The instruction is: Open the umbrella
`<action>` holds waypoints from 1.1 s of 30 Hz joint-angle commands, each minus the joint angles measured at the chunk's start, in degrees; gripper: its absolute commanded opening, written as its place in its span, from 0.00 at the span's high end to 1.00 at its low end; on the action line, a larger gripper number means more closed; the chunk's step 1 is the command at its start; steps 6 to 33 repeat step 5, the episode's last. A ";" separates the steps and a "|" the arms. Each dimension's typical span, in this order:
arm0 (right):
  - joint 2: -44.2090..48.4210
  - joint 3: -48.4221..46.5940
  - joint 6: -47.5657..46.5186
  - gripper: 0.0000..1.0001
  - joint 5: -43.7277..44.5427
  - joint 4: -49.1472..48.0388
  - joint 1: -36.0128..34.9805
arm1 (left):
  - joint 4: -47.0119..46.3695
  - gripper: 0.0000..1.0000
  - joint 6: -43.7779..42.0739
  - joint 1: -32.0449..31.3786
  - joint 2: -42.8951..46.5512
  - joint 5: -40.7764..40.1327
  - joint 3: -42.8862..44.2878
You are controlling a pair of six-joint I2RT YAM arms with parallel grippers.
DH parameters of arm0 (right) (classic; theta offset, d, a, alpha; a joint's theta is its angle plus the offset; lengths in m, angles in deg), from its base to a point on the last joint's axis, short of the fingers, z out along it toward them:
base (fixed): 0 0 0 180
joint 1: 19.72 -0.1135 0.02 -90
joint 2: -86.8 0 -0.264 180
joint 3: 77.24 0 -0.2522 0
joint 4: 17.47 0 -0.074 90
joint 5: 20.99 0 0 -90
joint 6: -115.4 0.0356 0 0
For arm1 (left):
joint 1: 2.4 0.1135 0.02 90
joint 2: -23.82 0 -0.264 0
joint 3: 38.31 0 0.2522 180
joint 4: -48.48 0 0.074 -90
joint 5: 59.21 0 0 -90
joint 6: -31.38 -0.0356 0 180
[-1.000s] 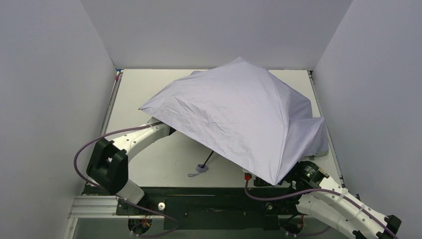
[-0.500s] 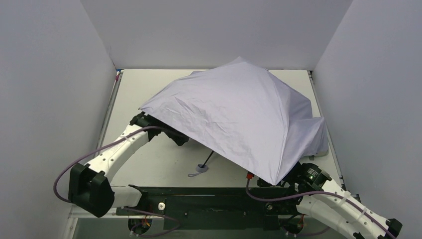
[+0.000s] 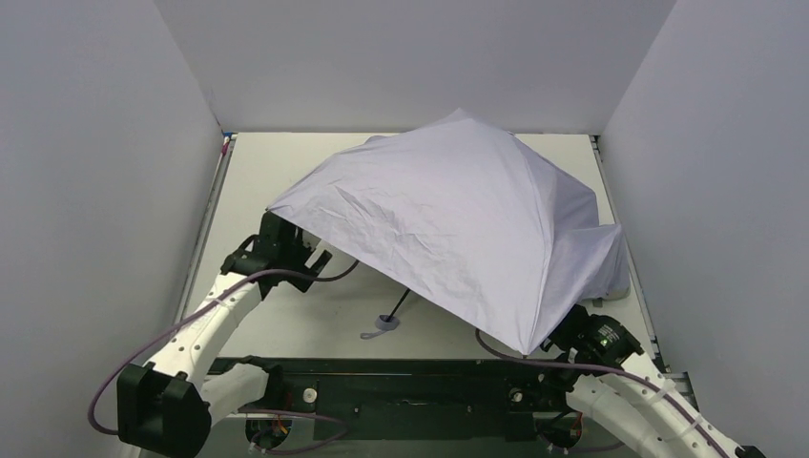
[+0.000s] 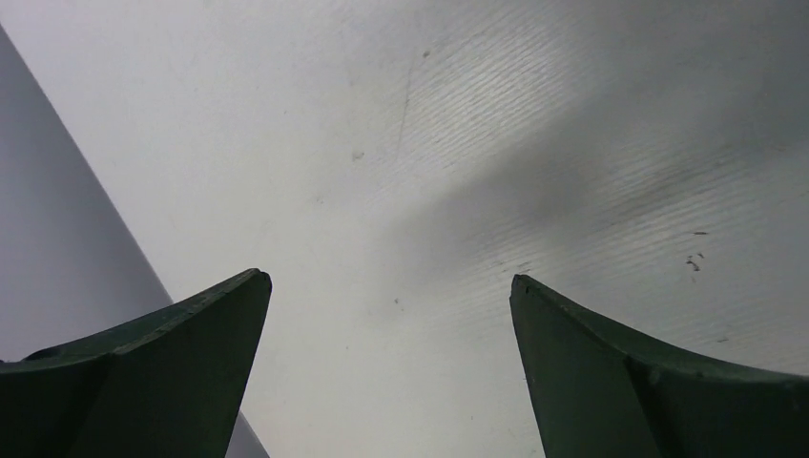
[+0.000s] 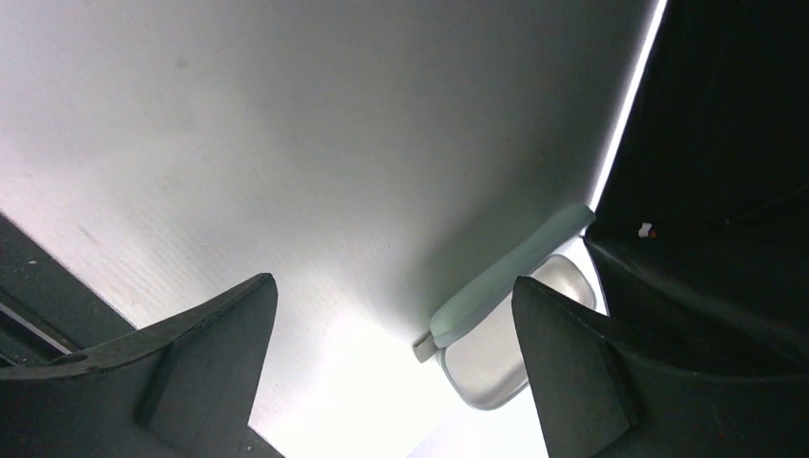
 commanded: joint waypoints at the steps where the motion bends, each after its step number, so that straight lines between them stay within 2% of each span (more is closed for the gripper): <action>1: 1.41 -0.91 2.14 0.11 2.32 -2.56 2.39 | -4.12 0.03 -1.42 2.24 2.91 -3.57 -1.31; 33: 2.30 -0.85 2.37 0.11 2.00 -1.91 3.23 | -4.55 0.03 -0.59 2.82 3.51 -4.53 -1.80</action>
